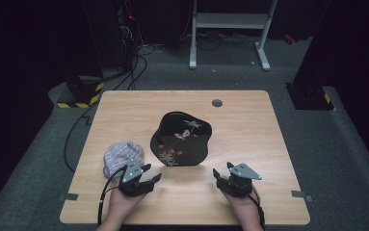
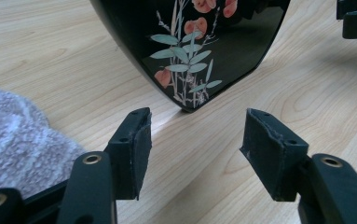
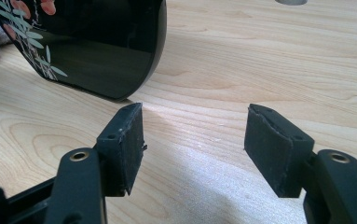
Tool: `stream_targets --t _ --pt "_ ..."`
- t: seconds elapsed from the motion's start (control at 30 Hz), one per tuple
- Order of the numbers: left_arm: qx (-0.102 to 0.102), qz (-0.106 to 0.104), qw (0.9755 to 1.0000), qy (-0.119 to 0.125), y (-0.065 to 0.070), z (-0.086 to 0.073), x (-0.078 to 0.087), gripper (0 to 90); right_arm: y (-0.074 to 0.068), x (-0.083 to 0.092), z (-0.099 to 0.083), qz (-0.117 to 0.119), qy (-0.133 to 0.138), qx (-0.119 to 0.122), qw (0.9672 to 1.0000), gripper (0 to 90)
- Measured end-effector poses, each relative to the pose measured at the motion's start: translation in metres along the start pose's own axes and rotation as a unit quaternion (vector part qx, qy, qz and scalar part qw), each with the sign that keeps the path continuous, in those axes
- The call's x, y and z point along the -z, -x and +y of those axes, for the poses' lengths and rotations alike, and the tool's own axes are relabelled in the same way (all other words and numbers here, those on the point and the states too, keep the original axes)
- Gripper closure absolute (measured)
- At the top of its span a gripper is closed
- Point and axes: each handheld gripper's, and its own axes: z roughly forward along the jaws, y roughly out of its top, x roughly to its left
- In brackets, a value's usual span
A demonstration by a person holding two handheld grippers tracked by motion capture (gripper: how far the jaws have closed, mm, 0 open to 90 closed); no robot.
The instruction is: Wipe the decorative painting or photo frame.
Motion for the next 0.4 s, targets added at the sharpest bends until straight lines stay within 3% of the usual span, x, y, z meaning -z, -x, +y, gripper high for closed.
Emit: stream_targets --t 0.3,0.4 --pt "0.004 0.007 1.0000 -0.001 -0.003 -0.004 0.010 42.0 -0.004 -0.008 0.004 0.007 -0.001 0.005 1.0000 37.1" --pt "0.015 0.011 0.9998 0.005 -0.007 -0.006 0.016 42.1 -0.008 -0.015 0.006 0.016 -0.005 0.008 0.9998 37.0"
